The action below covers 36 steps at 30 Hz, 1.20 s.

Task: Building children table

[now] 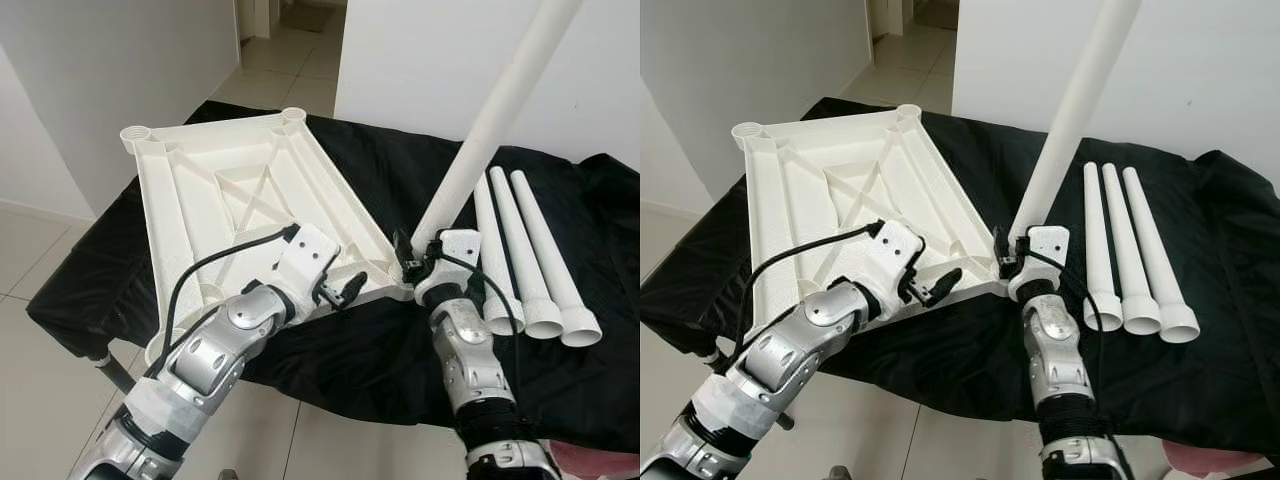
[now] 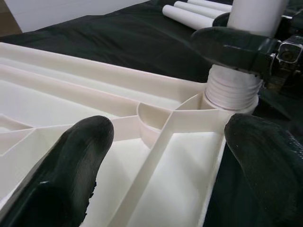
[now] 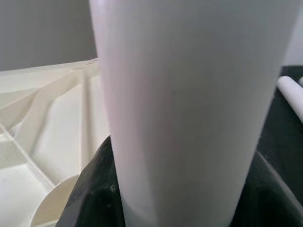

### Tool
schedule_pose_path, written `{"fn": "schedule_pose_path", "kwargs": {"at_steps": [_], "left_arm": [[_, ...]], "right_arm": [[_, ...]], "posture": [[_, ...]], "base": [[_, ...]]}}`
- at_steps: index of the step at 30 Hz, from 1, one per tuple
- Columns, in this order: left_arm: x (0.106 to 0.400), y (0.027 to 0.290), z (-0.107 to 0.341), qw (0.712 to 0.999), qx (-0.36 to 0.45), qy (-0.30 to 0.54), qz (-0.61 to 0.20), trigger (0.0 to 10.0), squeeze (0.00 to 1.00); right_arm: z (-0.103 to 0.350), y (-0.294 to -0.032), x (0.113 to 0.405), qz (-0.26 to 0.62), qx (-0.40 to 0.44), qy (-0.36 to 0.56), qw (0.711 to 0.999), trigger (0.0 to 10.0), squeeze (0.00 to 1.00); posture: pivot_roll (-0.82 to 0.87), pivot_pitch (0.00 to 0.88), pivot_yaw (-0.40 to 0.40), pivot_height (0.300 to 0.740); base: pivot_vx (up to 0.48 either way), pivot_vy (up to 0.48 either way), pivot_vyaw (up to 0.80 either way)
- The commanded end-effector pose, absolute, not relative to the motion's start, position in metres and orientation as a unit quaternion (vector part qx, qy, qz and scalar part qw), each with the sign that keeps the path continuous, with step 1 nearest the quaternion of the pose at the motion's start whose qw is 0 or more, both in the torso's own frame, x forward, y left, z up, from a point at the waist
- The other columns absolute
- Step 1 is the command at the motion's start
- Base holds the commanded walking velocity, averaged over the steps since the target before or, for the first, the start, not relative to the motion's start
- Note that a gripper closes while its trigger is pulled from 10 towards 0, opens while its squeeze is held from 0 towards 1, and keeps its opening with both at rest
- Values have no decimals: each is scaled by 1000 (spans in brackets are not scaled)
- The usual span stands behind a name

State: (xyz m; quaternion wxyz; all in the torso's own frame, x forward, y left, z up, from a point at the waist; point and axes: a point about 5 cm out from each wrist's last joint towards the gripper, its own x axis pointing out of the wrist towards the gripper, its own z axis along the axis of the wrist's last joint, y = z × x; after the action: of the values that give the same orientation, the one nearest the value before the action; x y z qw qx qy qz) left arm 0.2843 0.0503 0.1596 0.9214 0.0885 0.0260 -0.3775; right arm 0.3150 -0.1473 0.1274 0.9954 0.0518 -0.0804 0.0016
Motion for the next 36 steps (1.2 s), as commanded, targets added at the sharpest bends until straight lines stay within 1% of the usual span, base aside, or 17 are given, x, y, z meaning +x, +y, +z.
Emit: {"fn": "schedule_pose_path", "kwargs": {"at_steps": [1, 3, 5, 8, 11, 13, 15, 17, 20, 21, 22, 27, 30, 31, 32, 33, 36], "left_arm": [[278, 48, 155, 887, 83, 40, -453, 10000, 0], [278, 50, 153, 891, 77, 45, -445, 10000, 0], [278, 50, 152, 893, 73, 46, -443, 10000, 0], [278, 49, 152, 893, 72, 45, -442, 10000, 0], [278, 49, 151, 893, 72, 44, -441, 10000, 0], [279, 49, 151, 894, 73, 44, -440, 10000, 0], [281, 50, 151, 896, 72, 43, -436, 10000, 0], [283, 51, 152, 898, 71, 42, -433, 10000, 0], [283, 50, 152, 898, 70, 41, -432, 10000, 0], [283, 50, 153, 898, 70, 41, -432, 10000, 0], [283, 49, 152, 898, 69, 40, -433, 10000, 0], [283, 49, 150, 897, 74, 41, -434, 10000, 0], [285, 52, 150, 898, 78, 41, -431, 10000, 0], [286, 53, 151, 899, 79, 40, -429, 10000, 0], [286, 53, 151, 899, 79, 40, -429, 10000, 0], [287, 53, 151, 900, 79, 39, -428, 10000, 0], [287, 53, 151, 900, 78, 39, -426, 10000, 0]], "right_arm": [[111, -154, 308, -58, 82, -43, 994, 10000, 0], [115, -138, 302, -84, 95, -49, 991, 10000, 0], [117, -131, 300, -72, 88, -56, 992, 10000, 0], [118, -133, 299, -68, 81, -62, 992, 10000, 0], [114, -134, 298, -66, 95, -41, 992, 10000, 0], [113, -132, 297, -57, 95, -28, 993, 10000, 0], [116, -126, 295, -26, 123, -34, 991, 10000, 0], [114, -124, 294, -16, 93, -23, 995, 10000, 0], [112, -124, 294, -17, 82, -12, 996, 10000, 0], [110, -125, 294, -17, 74, -8, 997, 10000, 55], [110, -128, 294, -16, 75, -12, 997, 10000, 1000], [113, -137, 297, -22, 63, -20, 998, 10000, 1000], [117, -140, 299, -1, 74, -30, 997, 10000, 1000], [120, -142, 300, 9, 74, -38, 997, 10000, 498], [120, -142, 300, 9, 74, -38, 997, 10000, 498], [121, -145, 301, 15, 71, -41, 996, 10000, 0], [123, -151, 303, 38, 57, -49, 996, 10000, 0]], "posture": [[-40, 0, -18, 740], [-42, 0, -21, 740], [-38, 0, -27, 740], [-36, 0, -30, 740], [-37, 0, -33, 740], [-39, 0, -34, 740], [-41, 0, -36, 740], [-44, 0, -36, 740], [-44, 0, -37, 740], [-40, 0, -40, 740], [-41, 0, -40, 740], [-35, 0, -46, 740], [-30, 0, -48, 740], [-30, 0, -49, 740], [-30, 0, -49, 740], [-31, 0, -47, 740], [-29, 0, -44, 740]], "base": [[0, 0, 0], [0, 0, 0], [0, 0, 0], [0, 0, 0], [0, 0, 0], [0, 0, 0], [0, 0, 0], [0, 0, 0], [0, 0, 0], [0, 0, 0], [0, 0, 0], [0, 0, 0], [0, 0, 0], [0, 0, 0], [0, 0, 0], [0, 0, 0], [0, 0, 0]]}}
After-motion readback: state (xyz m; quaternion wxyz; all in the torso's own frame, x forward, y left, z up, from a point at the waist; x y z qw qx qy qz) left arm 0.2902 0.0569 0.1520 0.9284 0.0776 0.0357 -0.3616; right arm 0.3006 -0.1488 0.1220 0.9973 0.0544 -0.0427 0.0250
